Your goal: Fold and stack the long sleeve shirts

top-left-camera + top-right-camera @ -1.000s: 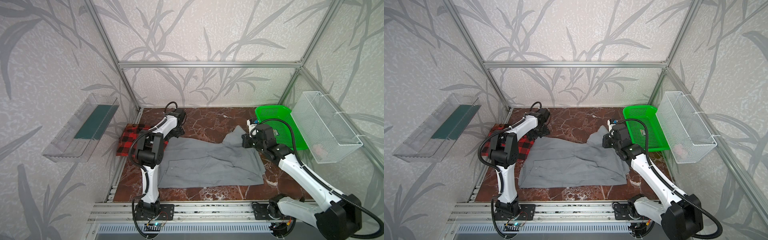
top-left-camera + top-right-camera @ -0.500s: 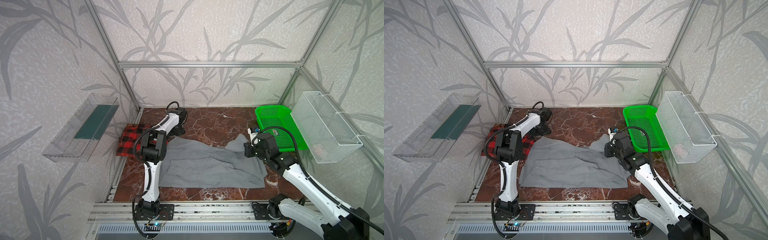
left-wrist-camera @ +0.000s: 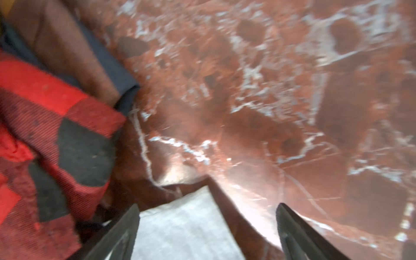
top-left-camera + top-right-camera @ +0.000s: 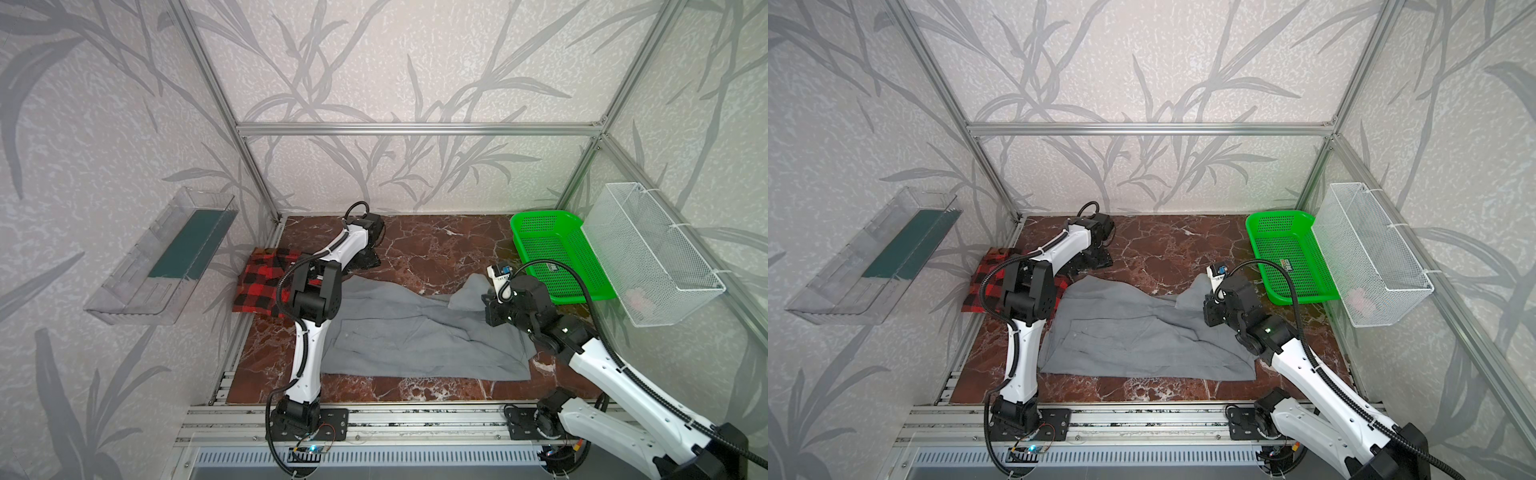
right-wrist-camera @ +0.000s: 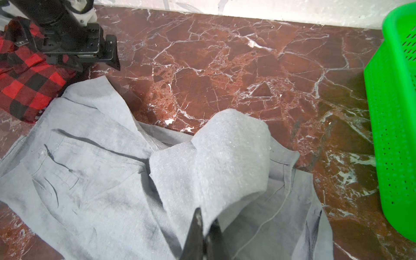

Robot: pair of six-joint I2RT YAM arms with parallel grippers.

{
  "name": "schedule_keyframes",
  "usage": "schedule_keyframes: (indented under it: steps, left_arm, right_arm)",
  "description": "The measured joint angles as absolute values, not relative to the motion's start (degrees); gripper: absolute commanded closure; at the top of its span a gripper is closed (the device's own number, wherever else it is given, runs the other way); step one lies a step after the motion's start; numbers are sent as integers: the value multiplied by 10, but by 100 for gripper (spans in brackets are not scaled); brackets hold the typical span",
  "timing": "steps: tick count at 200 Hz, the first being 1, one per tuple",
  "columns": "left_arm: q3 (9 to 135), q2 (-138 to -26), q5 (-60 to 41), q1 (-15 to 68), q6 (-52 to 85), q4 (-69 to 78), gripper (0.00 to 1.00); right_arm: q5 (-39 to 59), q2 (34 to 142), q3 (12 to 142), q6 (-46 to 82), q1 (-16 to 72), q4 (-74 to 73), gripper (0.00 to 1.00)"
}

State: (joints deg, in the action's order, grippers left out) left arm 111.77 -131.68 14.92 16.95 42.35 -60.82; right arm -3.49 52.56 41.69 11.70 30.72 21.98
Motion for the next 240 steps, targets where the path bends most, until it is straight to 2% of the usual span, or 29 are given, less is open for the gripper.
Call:
schedule_keyframes:
  steps: [28,77,112,168,200,214,240]
  left_arm:
    - [1144,-1338,150,184,408,-619,7]
    - [1145,-1355,160,192,382,-632,19]
    - [1140,-1356,171,185,375,-636,37]
    - [1104,-1344,182,179,374,-614,52]
    - [1060,-1323,182,176,377,-592,71]
    - [1053,-1320,181,175,376,-587,74]
    - [1041,-1315,180,175,380,-577,87]
  right_arm:
    - [-41,515,415,112,311,221,100]
    - [-45,491,415,110,312,222,100]
    - [-45,491,414,109,312,222,100]
    - [-45,489,414,109,313,221,100]
    - [-44,488,414,109,313,221,100]
    - [-44,488,414,109,313,221,100]
    - [-45,488,414,109,313,221,100]
